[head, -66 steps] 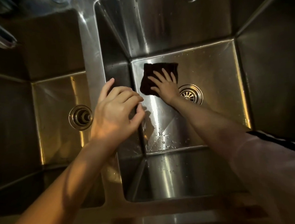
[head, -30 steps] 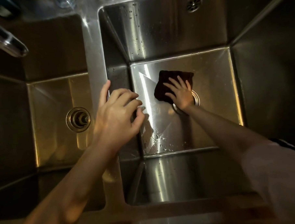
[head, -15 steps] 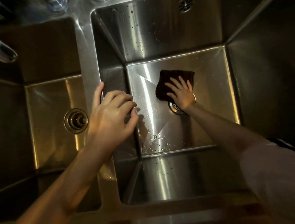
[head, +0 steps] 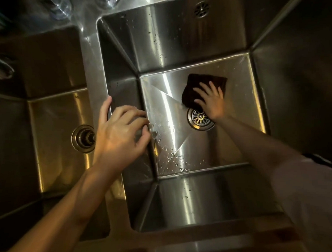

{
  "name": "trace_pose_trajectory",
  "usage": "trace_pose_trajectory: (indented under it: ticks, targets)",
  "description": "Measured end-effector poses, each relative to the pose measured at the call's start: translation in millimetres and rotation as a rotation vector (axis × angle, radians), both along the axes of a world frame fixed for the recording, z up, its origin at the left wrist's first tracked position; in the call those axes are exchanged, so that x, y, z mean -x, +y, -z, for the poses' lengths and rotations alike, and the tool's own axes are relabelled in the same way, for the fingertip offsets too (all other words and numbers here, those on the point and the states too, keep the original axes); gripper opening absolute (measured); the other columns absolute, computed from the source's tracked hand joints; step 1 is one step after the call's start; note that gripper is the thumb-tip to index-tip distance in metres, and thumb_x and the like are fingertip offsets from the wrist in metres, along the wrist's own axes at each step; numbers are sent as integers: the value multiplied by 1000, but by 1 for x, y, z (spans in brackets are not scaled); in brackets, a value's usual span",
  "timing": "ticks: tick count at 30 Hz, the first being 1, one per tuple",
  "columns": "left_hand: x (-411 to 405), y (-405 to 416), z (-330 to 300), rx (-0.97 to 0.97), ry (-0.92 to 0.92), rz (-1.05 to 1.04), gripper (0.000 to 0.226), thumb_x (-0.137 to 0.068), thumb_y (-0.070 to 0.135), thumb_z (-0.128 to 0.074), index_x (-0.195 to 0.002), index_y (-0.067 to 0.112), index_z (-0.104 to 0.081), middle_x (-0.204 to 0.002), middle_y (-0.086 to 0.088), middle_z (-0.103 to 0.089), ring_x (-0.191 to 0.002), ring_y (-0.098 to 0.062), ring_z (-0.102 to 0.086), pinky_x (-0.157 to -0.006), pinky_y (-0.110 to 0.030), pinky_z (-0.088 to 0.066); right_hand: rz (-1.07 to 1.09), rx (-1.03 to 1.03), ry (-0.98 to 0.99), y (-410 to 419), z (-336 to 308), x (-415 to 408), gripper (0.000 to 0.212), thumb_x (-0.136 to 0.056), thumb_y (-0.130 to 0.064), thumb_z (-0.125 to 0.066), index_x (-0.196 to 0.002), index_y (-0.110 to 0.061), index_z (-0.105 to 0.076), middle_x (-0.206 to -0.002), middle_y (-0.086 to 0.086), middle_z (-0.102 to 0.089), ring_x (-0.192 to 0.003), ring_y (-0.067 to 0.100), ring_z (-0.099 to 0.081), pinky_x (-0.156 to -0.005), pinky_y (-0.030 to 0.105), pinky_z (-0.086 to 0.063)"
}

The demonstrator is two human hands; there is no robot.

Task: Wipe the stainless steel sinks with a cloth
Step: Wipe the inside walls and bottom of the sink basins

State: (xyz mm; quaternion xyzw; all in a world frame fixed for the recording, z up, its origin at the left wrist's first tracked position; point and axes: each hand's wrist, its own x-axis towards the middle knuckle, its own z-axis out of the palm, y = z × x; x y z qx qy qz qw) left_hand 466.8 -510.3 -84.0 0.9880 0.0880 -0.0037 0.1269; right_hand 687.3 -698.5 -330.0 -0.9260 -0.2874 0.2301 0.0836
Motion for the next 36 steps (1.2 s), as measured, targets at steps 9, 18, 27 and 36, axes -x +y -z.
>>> trace_pose_trajectory:
  ticks: [9,18,27,36]
  targets:
    - [0,0,0,-24,8,-7,21,-87,23,-56,-92,16,-76,-104,1,-71,-106,-21,-61,-115,-55,-18,-76,-77,72,23,9,-74,49,-95,-41,-50,-143,-35,-40,-157,-5,-28,-148,25,-12,-117,54,-10]
    - [-1,0,3,-26,25,13,29,-88,29,-49,-94,16,-75,-106,-1,-71,-110,-23,-61,-114,-56,-19,41,48,-5,-28,7,9,50,-97,-46,-41,-146,-41,-32,-158,-11,-22,-149,20,-11,-117,47,-10]
    - [2,4,9,-57,30,24,28,-90,31,-48,-98,20,-73,-110,4,-69,-114,-16,-56,-116,-53,-15,36,-69,71,-4,8,-86,48,-96,-42,-47,-143,-37,-39,-157,-8,-27,-148,24,-12,-117,53,-12]
    - [3,2,7,-30,-24,9,26,-88,29,-52,-92,18,-75,-106,2,-71,-111,-18,-59,-115,-54,-17,245,-99,34,-41,11,-24,43,-95,-40,-50,-138,-35,-48,-153,-9,-34,-148,20,-16,-118,48,-10]
